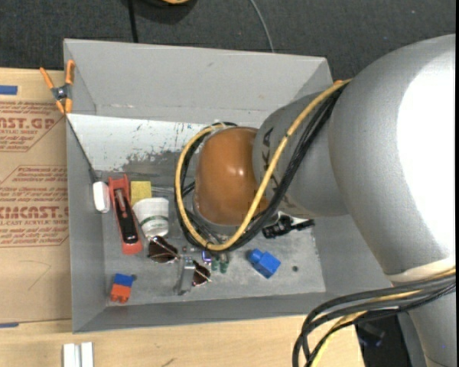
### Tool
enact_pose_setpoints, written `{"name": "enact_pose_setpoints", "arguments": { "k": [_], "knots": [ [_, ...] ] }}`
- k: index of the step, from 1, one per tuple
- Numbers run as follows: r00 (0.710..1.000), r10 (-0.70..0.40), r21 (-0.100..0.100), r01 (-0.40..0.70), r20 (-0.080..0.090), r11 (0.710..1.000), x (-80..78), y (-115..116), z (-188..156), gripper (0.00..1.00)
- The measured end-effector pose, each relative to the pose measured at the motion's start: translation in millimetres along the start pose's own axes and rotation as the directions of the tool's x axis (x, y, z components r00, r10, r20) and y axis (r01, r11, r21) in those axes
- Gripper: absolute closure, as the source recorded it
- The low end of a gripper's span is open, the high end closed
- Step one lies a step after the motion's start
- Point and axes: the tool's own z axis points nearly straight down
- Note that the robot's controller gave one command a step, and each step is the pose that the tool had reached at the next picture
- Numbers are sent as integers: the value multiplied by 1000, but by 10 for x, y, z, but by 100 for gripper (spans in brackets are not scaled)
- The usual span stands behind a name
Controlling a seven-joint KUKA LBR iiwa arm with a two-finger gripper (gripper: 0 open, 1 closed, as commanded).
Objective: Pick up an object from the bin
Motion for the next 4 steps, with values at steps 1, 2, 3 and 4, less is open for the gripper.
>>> {"name": "enact_pose_setpoints", "arguments": {
  "k": [1,2,3,4],
  "knots": [
    [999,47,1,-47,-5,999,90,25,169,0],
    [998,66,0,-66,-2,998,257,-86,-37,0],
    [999,48,1,-48,-4,999,100,17,163,0],
    [927,375,0,-375,-2,927,227,161,271,100]
  ]
}}
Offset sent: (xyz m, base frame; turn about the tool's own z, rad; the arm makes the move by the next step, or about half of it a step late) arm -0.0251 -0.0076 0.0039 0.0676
